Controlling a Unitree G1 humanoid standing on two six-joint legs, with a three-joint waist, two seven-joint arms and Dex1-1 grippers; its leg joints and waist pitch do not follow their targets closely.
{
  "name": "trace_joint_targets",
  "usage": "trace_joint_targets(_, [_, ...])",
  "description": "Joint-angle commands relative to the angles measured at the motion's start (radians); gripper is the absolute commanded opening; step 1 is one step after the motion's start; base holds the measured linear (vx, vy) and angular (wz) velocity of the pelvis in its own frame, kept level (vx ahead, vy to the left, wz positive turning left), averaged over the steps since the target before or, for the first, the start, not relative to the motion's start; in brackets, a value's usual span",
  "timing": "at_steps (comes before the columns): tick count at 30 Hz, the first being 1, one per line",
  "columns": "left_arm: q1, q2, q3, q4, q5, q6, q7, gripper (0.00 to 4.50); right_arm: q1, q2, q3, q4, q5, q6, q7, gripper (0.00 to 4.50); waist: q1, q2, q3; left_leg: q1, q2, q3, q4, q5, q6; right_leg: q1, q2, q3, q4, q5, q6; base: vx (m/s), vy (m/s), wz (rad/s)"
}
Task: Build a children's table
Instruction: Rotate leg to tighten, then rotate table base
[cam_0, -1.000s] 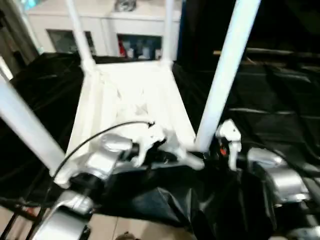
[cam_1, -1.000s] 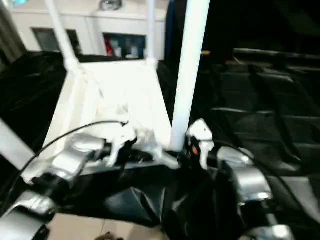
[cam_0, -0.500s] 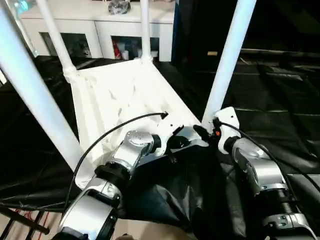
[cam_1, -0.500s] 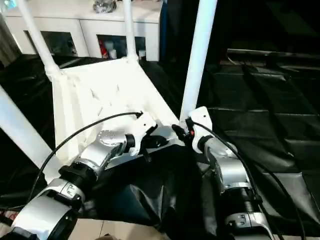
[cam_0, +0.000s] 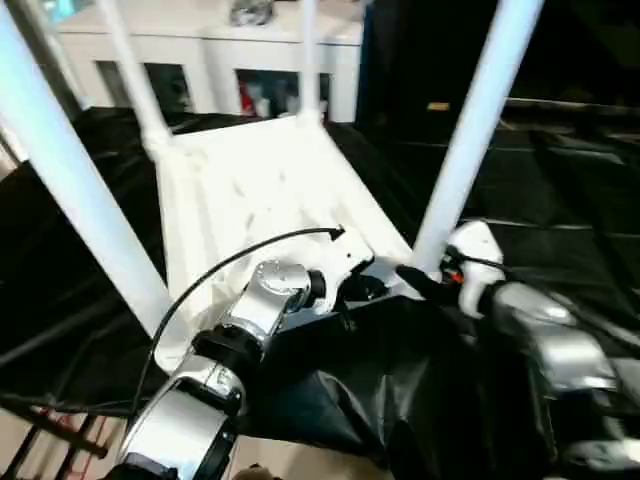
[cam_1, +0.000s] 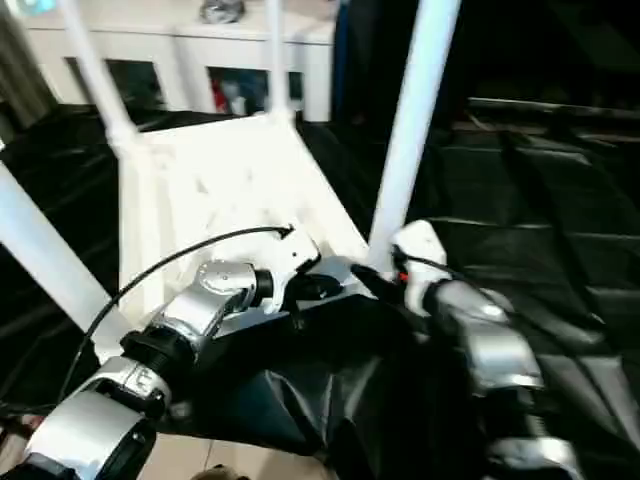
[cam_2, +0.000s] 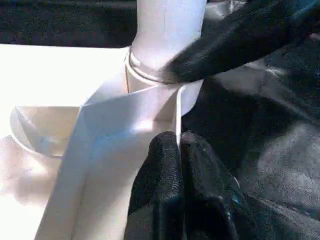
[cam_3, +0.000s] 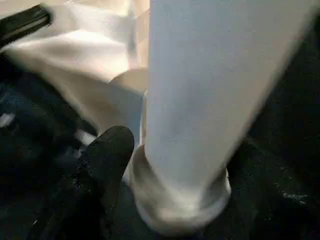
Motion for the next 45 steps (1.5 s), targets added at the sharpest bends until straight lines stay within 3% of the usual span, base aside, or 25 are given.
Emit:
trace_joint_targets(1, [-0.009, -0.004, 0.022, -0.060, -0.047, -0.058, -0.006, 0.00, 0.034, -0.022, 0.014, -0.024, 0.025, 0.018, 0.085, 3.07, -0.003, -0.029, -0.058, 0.008, 0.055, -0.014, -0.067, -0.202, 0.102, 0.054, -0.074, 0.051, -0.074, -0.304, -0.174, 0.000, 0.000, 0.00])
trace_joint_targets(2, [-0.007, -0.001, 0.023, -0.063, -0.048, -0.058, -0.012, 0.00, 0.046, -0.043, 0.010, -0.031, 0.029, 0.012, 0.102, 3.07, -0.004, -0.030, -0.057, 0.002, 0.054, -0.015, -0.067, -0.200, 0.105, 0.056, -0.074, 0.049, -0.073, -0.316, -0.172, 0.000, 0.000, 0.00])
trace_joint_targets(8, [0.001, 0.011, 0.023, -0.073, -0.052, -0.063, -0.048, 0.00, 0.062, -0.120, -0.040, -0.020, 0.046, 0.009, 0.130, 3.07, -0.013, -0.028, -0.055, 0.003, 0.051, -0.016, -0.068, -0.213, 0.100, 0.051, -0.072, 0.044, -0.084, -0.391, -0.151, 0.000, 0.000, 0.00])
trace_joint_targets(11, [0.011, 0.014, 0.018, -0.083, -0.050, -0.066, -0.060, 0.00, 0.075, -0.135, -0.051, -0.056, 0.080, 0.034, 0.156, 3.07, -0.011, -0.029, -0.057, 0.002, 0.052, -0.016, -0.066, -0.199, 0.108, 0.053, -0.071, 0.045, -0.080, -0.363, -0.160, 0.000, 0.000, 0.00])
trace_joint_targets(14, [0.031, 0.018, 0.005, -0.114, -0.058, -0.057, -0.100, 0.00, 0.097, -0.136, -0.041, -0.109, 0.106, 0.056, 0.188, 3.07, -0.007, -0.028, -0.062, 0.000, 0.055, -0.016, -0.061, -0.154, 0.131, 0.055, -0.070, 0.045, -0.067, -0.267, -0.188, 0.000, 0.000, 0.00])
trace_joint_targets(17, [0.043, 0.016, 0.012, -0.133, -0.057, -0.057, -0.066, 0.00, 0.116, -0.124, -0.020, -0.166, 0.138, 0.086, 0.216, 3.07, -0.003, -0.026, -0.062, -0.001, 0.057, -0.014, -0.058, -0.145, 0.147, 0.052, -0.071, 0.045, -0.064, -0.244, -0.202, 0.000, 0.000, 0.00])
trace_joint_targets(18, [0.047, 0.009, 0.033, -0.156, -0.082, -0.027, -0.062, 0.27, 0.121, -0.116, -0.005, -0.186, 0.151, 0.101, 0.224, 3.14, -0.003, -0.026, -0.063, -0.001, 0.057, -0.015, -0.058, -0.146, 0.147, 0.052, -0.070, 0.044, -0.064, -0.247, -0.203, 0.000, 0.000, 0.00])
trace_joint_targets(22, [0.092, 0.023, 0.042, -0.294, -0.140, 0.087, -0.124, 0.55, 0.118, -0.097, 0.030, -0.204, 0.153, 0.107, 0.225, 3.16, -0.002, -0.023, -0.063, 0.001, 0.065, -0.016, -0.062, -0.161, 0.123, 0.051, -0.076, 0.046, -0.061, -0.256, -0.225, 0.000, 0.000, 0.00])
trace_joint_targets(23, [0.117, 0.032, 0.037, -0.348, -0.146, 0.108, -0.130, 0.64, 0.106, -0.082, 0.040, -0.192, 0.143, 0.100, 0.210, 3.16, -0.004, -0.031, -0.061, 0.001, 0.068, -0.015, -0.064, -0.172, 0.113, 0.048, -0.074, 0.047, -0.061, -0.259, -0.229, 0.000, 0.000, 0.00])
trace_joint_targets(24, [0.136, 0.038, 0.035, -0.388, -0.147, 0.122, -0.130, 0.90, 0.097, -0.069, 0.045, -0.183, 0.134, 0.095, 0.198, 3.16, -0.006, -0.030, -0.057, 0.000, 0.065, -0.016, -0.067, -0.184, 0.108, 0.047, -0.074, 0.046, -0.063, -0.277, -0.223, 0.000, 0.000, 0.00])
trace_joint_targets(26, [0.187, 0.057, 0.041, -0.477, -0.156, 0.156, -0.117, 1.01, 0.063, -0.028, 0.059, -0.147, 0.102, 0.073, 0.147, 3.16, -0.011, -0.030, -0.055, 0.001, 0.064, -0.018, -0.070, -0.201, 0.093, 0.046, -0.077, 0.047, -0.067, -0.318, -0.206, 0.000, 0.000, 0.00])
trace_joint_targets(27, [0.207, 0.066, 0.045, -0.513, -0.162, 0.174, -0.114, 1.01, 0.049, -0.012, 0.063, -0.132, 0.091, 0.065, 0.126, 3.16, -0.020, -0.031, -0.053, -0.004, 0.060, -0.017, -0.073, -0.208, 0.083, 0.049, -0.075, 0.047, -0.071, -0.349, -0.190, 0.000, 0.000, 0.00])
trace_joint_targets(28, [0.254, 0.091, 0.050, -0.594, -0.180, 0.226, -0.117, 1.01, 0.021, 0.013, 0.073, -0.099, 0.063, 0.050, 0.083, 3.16, -0.020, -0.031, -0.053, 0.001, 0.060, -0.018, -0.072, -0.216, 0.078, 0.046, -0.075, 0.047, -0.073, -0.367, -0.183, 0.000, 0.000, 0.00])
trace_joint_targets(29, [0.274, 0.102, 0.050, -0.628, -0.190, 0.249, -0.122, 1.09, 0.010, 0.021, 0.074, -0.084, 0.053, 0.046, 0.065, 3.16, -0.029, -0.029, -0.052, -0.004, 0.061, -0.021, -0.076, -0.218, 0.062, 0.049, -0.077, 0.047, -0.068, -0.370, -0.185, 0.000, 0.000, 0.00])
trace_joint_targets(31, [0.311, 0.125, 0.049, -0.690, -0.210, 0.283, -0.127, 1.38, -0.009, 0.035, 0.074, -0.057, 0.043, 0.037, 0.036, 3.16, -0.037, -0.028, -0.048, 0.005, 0.058, -0.017, -0.076, -0.247, 0.052, 0.041, -0.071, 0.049, -0.077, -0.411, -0.170, 0.000, 0.000, 0.00])
trace_joint_targets(33, [0.398, 0.162, 0.060, -0.823, -0.239, 0.348, -0.108, 1.46, -0.057, 0.073, 0.067, 0.014, 0.028, 0.011, -0.026, 3.16, -0.047, -0.036, -0.047, 0.000, 0.063, -0.020, -0.082, -0.254, 0.038, 0.043, -0.072, 0.049, -0.071, -0.402, -0.174, 0.000, 0.000, 0.00])
trace_joint_targets(35, [0.436, 0.162, 0.075, -0.865, -0.237, 0.354, -0.080, 1.73, -0.089, 0.094, 0.062, 0.062, 0.008, -0.006, -0.079, 3.16, -0.052, -0.029, -0.045, 0.010, 0.060, -0.017, -0.080, -0.278, 0.029, 0.034, -0.066, 0.051, -0.075, -0.404, -0.176, 0.000, 0.000, 0.00])
trace_joint_targets(36, [0.468, 0.159, 0.087, -0.899, -0.233, 0.354, -0.054, 1.82, -0.113, 0.111, 0.058, 0.103, -0.009, -0.018, -0.130, 3.16, -0.055, -0.032, -0.044, 0.005, 0.060, -0.019, -0.081, -0.281, 0.020, 0.039, -0.067, 0.050, -0.072, -0.398, -0.178, 0.000, 0.000, 0.00])
trace_joint_targets(39, [0.552, 0.154, 0.105, -0.986, -0.239, 0.385, -0.009, 1.98, -0.194, 0.155, 0.033, 0.230, -0.045, -0.040, -0.285, 3.16, -0.061, -0.028, -0.041, 0.011, 0.061, -0.019, -0.084, -0.296, 0.002, 0.035, -0.064, 0.052, -0.073, -0.378, -0.183, 0.000, 0.000, 0.00])
trace_joint_targets(43, [0.636, 0.192, 0.114, -1.092, -0.287, 0.443, 0.003, 2.30, -0.276, 0.187, 0.012, 0.367, -0.080, -0.071, -0.447, 3.16, -0.066, -0.032, -0.036, 0.010, 0.055, -0.014, -0.083, -0.290, 0.000, 0.033, -0.061, 0.056, -0.068, -0.358, -0.189, 0.000, 0.000, 0.00])
trace_joint_targets(45, [0.664, 0.225, 0.120, -1.134, -0.315, 0.474, -0.017, 2.58, -0.308, 0.198, 0.003, 0.427, -0.088, -0.091, -0.505, 3.16, -0.064, -0.028, -0.035, 0.015, 0.054, -0.012, -0.082, -0.289, 0.003, 0.030, -0.056, 0.057, -0.066, -0.336, -0.188, 0.000, 0.000, 0.00])
